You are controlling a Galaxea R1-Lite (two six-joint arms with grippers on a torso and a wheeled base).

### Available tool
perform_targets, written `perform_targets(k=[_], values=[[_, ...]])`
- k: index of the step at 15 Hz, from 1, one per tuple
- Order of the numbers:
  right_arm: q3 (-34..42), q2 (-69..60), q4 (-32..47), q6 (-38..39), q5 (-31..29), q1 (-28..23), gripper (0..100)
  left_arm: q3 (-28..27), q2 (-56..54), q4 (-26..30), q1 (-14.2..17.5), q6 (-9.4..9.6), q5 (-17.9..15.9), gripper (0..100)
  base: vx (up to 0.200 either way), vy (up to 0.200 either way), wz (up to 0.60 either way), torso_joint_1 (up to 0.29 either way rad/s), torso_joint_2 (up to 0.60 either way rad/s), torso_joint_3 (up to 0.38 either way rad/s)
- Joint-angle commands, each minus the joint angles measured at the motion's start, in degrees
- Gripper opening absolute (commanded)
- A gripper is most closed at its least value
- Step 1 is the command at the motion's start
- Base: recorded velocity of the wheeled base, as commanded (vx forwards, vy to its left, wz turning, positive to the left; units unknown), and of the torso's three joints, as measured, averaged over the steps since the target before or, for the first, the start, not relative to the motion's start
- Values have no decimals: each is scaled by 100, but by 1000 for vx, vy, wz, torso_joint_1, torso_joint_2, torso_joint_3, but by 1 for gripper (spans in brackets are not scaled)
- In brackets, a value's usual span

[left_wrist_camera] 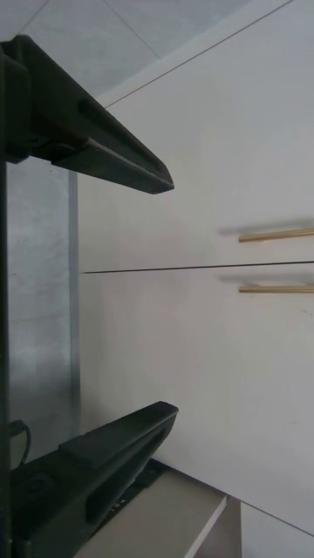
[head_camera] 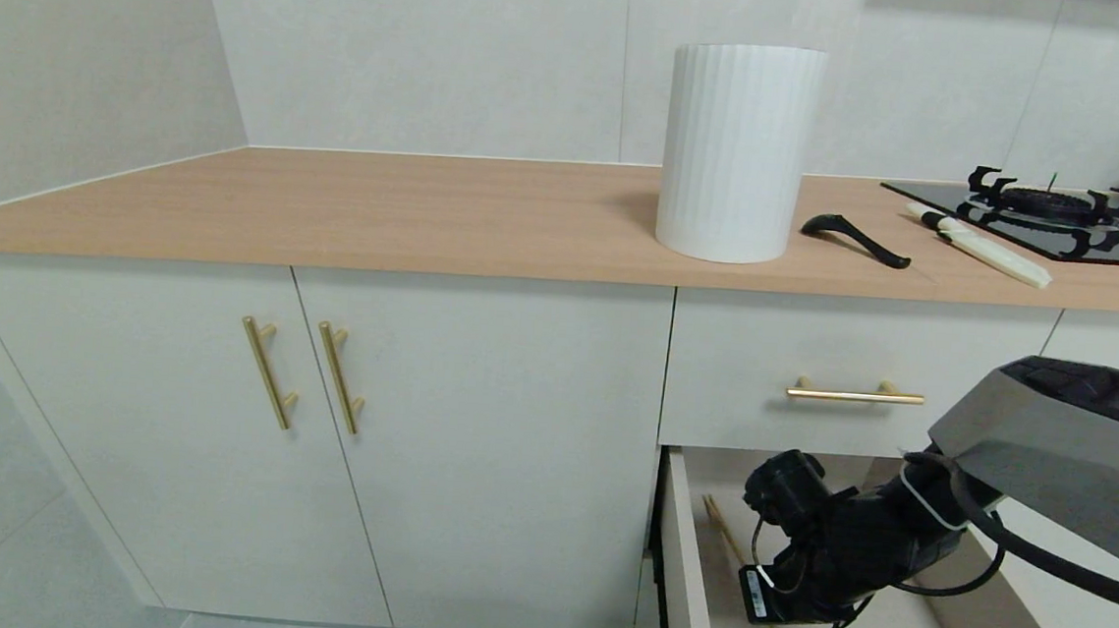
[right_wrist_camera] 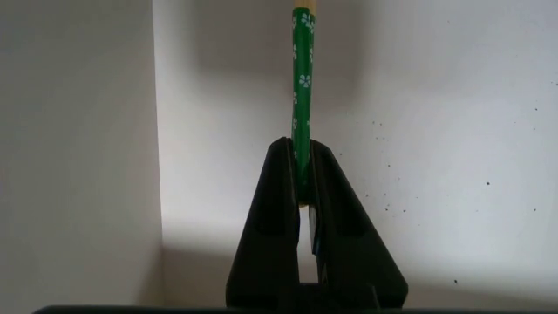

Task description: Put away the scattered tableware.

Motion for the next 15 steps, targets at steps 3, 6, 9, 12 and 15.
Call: perform_targets(k=[3, 6, 9, 12, 15], values=[[7, -46, 0, 1, 0, 2, 0, 0, 2, 0, -4, -1, 0, 100, 0, 0, 0, 0, 0, 0], [16, -72, 9, 10, 0, 2, 100, 0, 2, 0, -4, -1, 0, 100, 0, 0, 0, 0, 0, 0], [51, -142, 9, 1, 0, 2, 100, 0, 2, 0, 5, -1, 0, 100, 0, 0, 0, 0, 0, 0], [280, -767, 53, -8, -8, 2, 100, 0, 2, 0, 5, -1, 0, 100, 0, 0, 0, 0, 0, 0], [526, -2243, 70, -192, 0, -271, 100, 0, 2, 0, -4, -1, 0, 100, 0, 0, 0, 0, 0, 0]])
